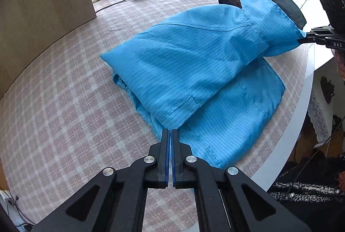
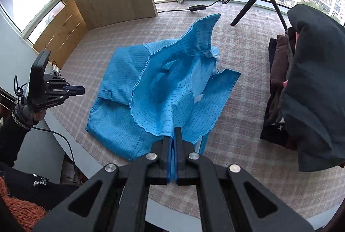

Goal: Fold clothes

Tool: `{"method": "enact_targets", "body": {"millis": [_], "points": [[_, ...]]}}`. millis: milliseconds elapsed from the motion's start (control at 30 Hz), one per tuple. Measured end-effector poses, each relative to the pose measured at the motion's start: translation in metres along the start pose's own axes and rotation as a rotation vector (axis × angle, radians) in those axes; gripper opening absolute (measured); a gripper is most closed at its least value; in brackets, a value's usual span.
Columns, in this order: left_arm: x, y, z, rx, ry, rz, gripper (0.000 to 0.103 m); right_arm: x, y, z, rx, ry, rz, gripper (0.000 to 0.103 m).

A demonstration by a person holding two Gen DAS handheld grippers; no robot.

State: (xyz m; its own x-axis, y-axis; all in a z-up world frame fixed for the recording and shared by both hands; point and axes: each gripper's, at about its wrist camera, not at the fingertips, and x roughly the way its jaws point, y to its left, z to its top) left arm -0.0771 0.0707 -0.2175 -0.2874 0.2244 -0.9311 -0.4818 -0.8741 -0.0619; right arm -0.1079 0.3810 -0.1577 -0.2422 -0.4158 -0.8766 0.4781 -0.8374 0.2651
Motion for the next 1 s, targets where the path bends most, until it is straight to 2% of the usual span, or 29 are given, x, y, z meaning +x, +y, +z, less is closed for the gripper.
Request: {"method": "enact_targets", "body": {"millis": [67, 133, 200, 267, 367, 467, 533, 633, 667, 700, 800, 867, 1000], "points": [[0.013, -0.018, 0.000, 0.069, 0.013, 0.042, 0.019, 0.017, -0.005, -0.004, -0.011, 0.019, -0.056, 0.001], [0.024, -0.032, 0.003, 0.132, 0.019, 0.092, 0.026, 0.024, -0.014, -0.006, 0.022, 0.035, -0.036, 0.001], [0.029, -0.035, 0.009, 0.171, 0.016, 0.178, 0.037, 0.028, -0.023, -0.005, 0.054, 0.041, -0.026, 0.001], [0.030, -0.032, 0.014, 0.172, 0.010, 0.198, 0.043, 0.029, -0.028, -0.002, 0.053, 0.036, -0.041, 0.001], [0.036, -0.036, 0.018, 0.236, 0.015, 0.222, 0.043, 0.032, -0.038, 0.005, 0.084, 0.026, -0.020, 0.001], [0.051, -0.059, 0.017, 0.391, 0.036, 0.280, 0.045, 0.034, -0.043, 0.013, 0.104, 0.022, 0.006, 0.001], [0.065, -0.072, 0.017, 0.492, 0.043, 0.326, 0.049, 0.036, -0.047, 0.018, 0.113, 0.024, 0.021, 0.001], [0.086, -0.073, 0.021, 0.550, 0.067, 0.388, 0.049, 0.038, -0.052, 0.024, 0.121, 0.030, 0.027, 0.001], [0.088, -0.072, 0.023, 0.556, 0.066, 0.390, 0.044, 0.038, -0.054, 0.025, 0.125, 0.033, 0.030, 0.001], [0.085, -0.069, 0.026, 0.536, 0.061, 0.370, 0.028, 0.038, -0.055, 0.026, 0.126, 0.036, 0.027, 0.001], [0.074, -0.053, 0.038, 0.449, 0.079, 0.311, 0.010, 0.036, -0.060, 0.029, 0.136, 0.040, 0.032, 0.001], [0.059, -0.046, 0.046, 0.394, 0.068, 0.259, 0.006, 0.030, -0.061, 0.034, 0.143, 0.027, 0.043, 0.001], [0.024, -0.030, 0.061, 0.329, 0.022, 0.246, 0.005, 0.005, -0.056, 0.049, 0.137, -0.017, 0.063, 0.001]]}}
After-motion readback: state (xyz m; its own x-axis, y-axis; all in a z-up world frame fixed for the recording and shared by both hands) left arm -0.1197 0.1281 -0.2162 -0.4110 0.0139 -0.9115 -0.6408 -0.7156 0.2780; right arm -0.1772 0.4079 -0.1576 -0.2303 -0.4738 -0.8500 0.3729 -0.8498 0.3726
